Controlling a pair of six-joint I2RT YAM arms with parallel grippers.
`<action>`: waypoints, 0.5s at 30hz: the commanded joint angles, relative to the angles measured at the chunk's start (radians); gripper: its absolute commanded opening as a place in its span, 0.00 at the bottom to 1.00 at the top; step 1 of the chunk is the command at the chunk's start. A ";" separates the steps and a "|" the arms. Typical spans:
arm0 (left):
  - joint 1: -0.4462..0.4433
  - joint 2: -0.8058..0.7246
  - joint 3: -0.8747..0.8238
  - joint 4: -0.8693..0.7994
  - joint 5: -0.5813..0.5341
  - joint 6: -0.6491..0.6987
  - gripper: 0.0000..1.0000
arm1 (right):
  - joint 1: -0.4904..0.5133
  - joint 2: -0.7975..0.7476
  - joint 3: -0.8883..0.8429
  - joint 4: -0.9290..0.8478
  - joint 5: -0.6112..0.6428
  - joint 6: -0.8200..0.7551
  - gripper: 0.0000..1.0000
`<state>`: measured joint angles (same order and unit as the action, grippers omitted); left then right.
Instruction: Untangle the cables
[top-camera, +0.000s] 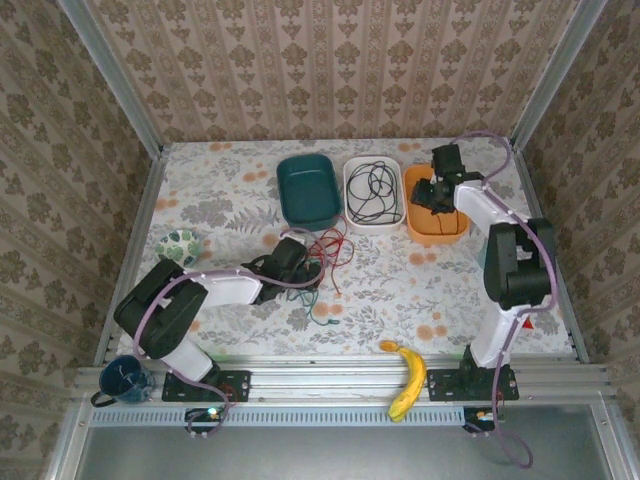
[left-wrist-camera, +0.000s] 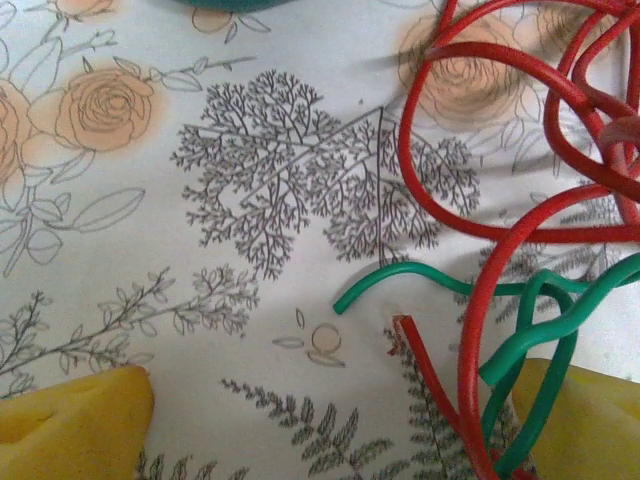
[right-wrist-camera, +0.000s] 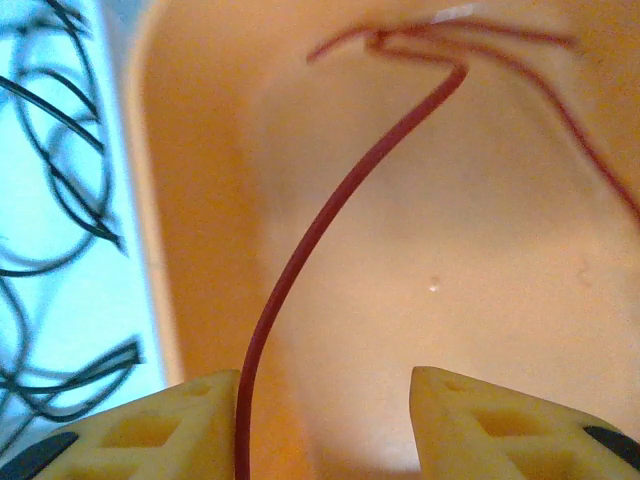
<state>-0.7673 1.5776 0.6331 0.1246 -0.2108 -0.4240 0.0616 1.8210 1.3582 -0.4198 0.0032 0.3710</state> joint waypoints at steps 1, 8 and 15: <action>-0.006 -0.041 -0.033 -0.036 0.031 0.030 0.94 | 0.007 -0.115 -0.019 0.041 0.040 0.002 0.49; -0.006 -0.047 -0.029 -0.018 0.063 0.042 0.93 | 0.015 -0.157 -0.033 0.028 0.065 -0.040 0.50; -0.005 -0.041 -0.023 -0.022 0.059 0.035 0.93 | 0.042 -0.136 -0.070 0.031 -0.054 -0.035 0.47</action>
<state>-0.7670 1.5417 0.6044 0.1184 -0.1722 -0.4023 0.0845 1.6630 1.3098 -0.3771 0.0051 0.3435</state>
